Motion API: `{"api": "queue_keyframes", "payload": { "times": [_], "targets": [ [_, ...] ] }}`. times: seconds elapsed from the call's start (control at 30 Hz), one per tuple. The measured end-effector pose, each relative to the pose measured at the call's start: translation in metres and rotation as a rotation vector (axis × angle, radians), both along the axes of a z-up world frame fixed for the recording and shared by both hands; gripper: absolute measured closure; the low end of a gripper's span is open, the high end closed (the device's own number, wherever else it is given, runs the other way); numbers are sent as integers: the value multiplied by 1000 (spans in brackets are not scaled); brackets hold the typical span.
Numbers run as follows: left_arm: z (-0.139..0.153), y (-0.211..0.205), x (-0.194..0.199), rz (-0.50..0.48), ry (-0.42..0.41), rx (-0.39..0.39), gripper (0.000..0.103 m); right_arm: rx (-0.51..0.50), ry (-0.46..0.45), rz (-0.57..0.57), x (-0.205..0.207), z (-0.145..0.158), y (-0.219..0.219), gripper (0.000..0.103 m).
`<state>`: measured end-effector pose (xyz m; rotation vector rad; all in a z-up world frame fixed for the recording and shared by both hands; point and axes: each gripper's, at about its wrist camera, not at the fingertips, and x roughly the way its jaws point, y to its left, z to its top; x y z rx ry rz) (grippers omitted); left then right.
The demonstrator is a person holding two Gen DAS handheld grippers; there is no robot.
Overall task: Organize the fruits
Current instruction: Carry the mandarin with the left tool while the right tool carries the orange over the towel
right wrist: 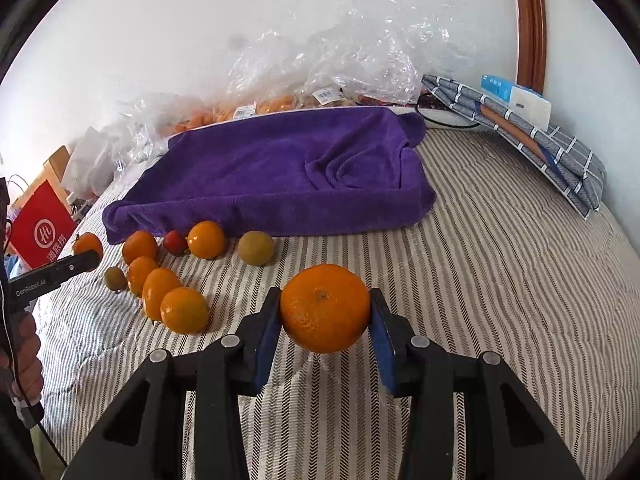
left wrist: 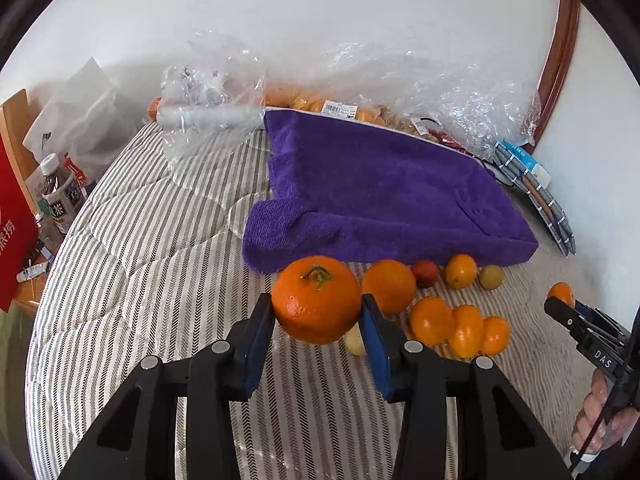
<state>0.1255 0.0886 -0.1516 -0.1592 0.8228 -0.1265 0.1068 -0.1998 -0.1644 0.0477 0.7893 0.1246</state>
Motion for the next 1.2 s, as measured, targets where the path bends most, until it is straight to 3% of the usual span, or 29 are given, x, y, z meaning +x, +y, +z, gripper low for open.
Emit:
{"api": "queue_keyframes", "payload": {
  "times": [0.23, 0.4, 0.6, 0.77, 1.0, 1.2],
  "targets": [
    [41, -16, 5, -7, -36, 5, 62, -11, -30, -8, 10, 37, 3, 61],
    [77, -21, 16, 2, -102, 6, 62, 27, -69, -29, 24, 71, -4, 61],
    [105, -32, 28, -3, -166, 30, 62, -11, -140, -39, 41, 104, -2, 61],
    [99, -34, 48, 0, -144, 8, 62, 23, -136, -18, 59, 107, 0, 61],
    [72, -31, 80, 4, -107, 18, 62, 35, -84, -11, 89, 84, 5, 61],
    [47, -28, 113, 13, -60, 5, 62, -22, -65, 19, 115, 64, 13, 61]
  ]
}}
